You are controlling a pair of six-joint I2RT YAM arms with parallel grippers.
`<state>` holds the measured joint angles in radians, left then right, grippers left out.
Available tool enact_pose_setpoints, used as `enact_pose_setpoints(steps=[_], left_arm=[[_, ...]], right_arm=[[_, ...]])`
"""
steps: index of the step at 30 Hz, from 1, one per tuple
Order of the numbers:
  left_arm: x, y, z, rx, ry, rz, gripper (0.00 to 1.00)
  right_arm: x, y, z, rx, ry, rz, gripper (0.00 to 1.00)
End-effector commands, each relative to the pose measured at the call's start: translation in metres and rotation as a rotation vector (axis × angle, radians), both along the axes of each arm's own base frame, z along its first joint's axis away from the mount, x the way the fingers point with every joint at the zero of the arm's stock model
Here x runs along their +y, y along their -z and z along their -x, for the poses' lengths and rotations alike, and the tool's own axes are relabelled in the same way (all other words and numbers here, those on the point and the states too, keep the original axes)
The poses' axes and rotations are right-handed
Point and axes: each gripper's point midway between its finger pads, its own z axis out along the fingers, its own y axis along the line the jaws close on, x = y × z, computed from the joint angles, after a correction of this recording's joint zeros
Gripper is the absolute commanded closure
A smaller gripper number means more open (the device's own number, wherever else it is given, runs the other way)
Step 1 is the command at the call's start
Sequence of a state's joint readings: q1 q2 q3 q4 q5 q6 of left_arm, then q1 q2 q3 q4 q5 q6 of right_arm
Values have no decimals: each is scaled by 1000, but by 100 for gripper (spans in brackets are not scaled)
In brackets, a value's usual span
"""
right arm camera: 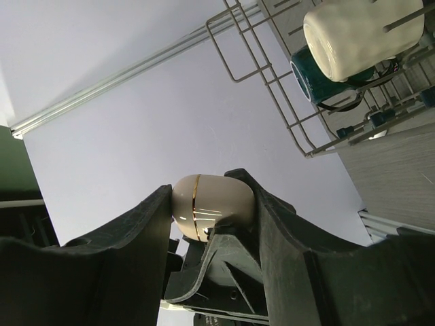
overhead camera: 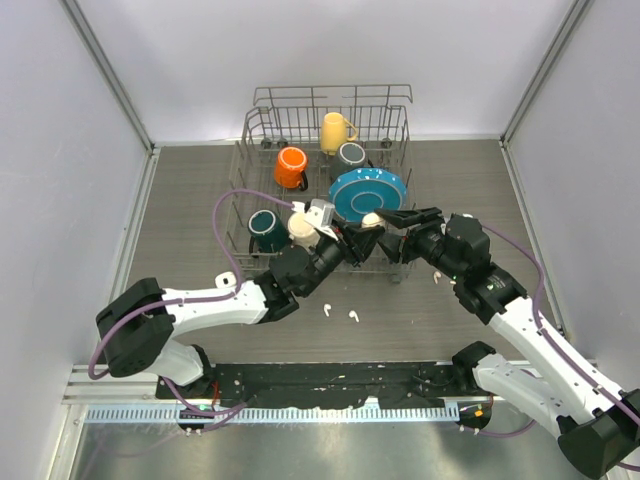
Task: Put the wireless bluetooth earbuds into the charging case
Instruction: Pick up the charging case at the center of the board.
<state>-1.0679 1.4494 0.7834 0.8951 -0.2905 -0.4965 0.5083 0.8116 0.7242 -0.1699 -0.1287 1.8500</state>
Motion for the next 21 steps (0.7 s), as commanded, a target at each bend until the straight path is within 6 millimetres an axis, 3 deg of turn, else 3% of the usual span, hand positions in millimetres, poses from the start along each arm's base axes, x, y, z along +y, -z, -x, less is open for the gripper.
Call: enact_pose_setpoints(steps=[1,3,5,8,9,10,11,12,13,17,21], left_arm=[[5,-16,-5,-33,-11,57,93],[9,-17,-6,-37,-15,62,100],[14,-18,-5,-42,-16,71,100],[21,-13,-7,-31,-19,74,100],[28,-16,-9,-36,-24,83,100],[30,-13,-7,-32,-10,80,100],[33,-12,-6,-32,-3,80,100],[42,-19,-9,-41,-13,90,100],[43,-11,-6,-35,11,72,100],[70,-16,-3,-68,62,51,100],[91,-16,17,-107,181,-11,100]], right_arm=[[4,-19,5,-69,-32,-33,99],[6,-19,5,-87,-46,-27,99],[10,-26,6,-132,-70,-43,95],[18,-29,8,-168,-124,-18,75],[21,-30,9,-199,-148,15,54],[24,-29,8,-216,-168,42,43],[28,-42,10,-255,-197,53,34],[29,-35,11,-227,-213,94,19],[30,-42,8,-271,-227,152,15],[39,-47,15,-335,-326,229,13],[58,-50,24,-398,-476,191,13]])
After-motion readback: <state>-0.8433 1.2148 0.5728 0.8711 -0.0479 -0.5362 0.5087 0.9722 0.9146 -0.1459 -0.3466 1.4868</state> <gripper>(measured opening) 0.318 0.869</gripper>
